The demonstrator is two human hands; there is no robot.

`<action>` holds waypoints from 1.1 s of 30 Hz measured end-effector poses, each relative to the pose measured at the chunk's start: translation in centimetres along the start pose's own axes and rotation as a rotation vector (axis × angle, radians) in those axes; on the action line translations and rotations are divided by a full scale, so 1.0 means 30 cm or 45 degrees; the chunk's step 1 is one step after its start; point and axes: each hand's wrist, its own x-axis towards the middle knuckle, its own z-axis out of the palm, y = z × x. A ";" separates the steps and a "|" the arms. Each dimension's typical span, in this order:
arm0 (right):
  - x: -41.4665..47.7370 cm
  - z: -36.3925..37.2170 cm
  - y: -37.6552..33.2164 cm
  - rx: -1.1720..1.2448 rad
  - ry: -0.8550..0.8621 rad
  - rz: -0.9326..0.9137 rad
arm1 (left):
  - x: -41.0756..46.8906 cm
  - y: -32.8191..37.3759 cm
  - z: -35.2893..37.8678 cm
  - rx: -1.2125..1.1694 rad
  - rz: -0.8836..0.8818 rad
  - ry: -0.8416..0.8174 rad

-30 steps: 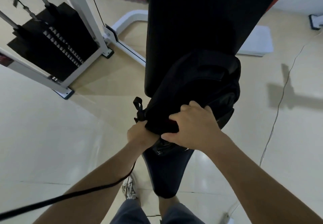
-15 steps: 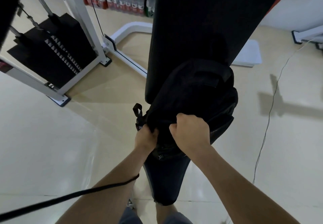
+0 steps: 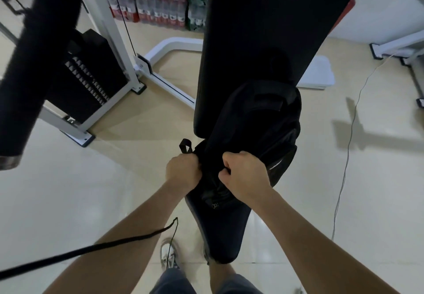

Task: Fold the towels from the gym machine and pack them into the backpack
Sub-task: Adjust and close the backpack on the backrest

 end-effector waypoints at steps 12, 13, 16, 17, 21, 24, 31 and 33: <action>-0.033 -0.008 -0.049 0.131 0.104 0.042 | -0.149 0.110 -0.242 -0.687 0.063 -0.145; -0.034 -0.003 -0.053 0.102 0.143 0.066 | -0.162 0.112 -0.244 -0.690 0.081 -0.187; -0.048 0.020 -0.060 0.097 0.228 0.078 | -0.196 0.090 -0.238 -0.996 0.069 -0.304; -0.050 0.025 -0.062 0.110 0.238 0.069 | -0.200 0.077 -0.234 -1.201 0.040 -0.329; -0.030 0.013 -0.054 0.134 0.094 -0.002 | -0.186 0.052 -0.163 -0.915 0.125 -0.168; -0.021 -0.009 -0.050 0.018 -0.006 -0.097 | -0.158 0.071 -0.108 -0.579 0.118 -0.006; 0.031 -0.128 0.080 -0.365 0.019 -0.181 | -0.127 0.017 -0.110 -0.194 0.194 0.025; 0.078 -0.215 0.141 -0.349 0.076 -0.060 | -0.128 -0.037 -0.111 -0.138 0.148 -0.013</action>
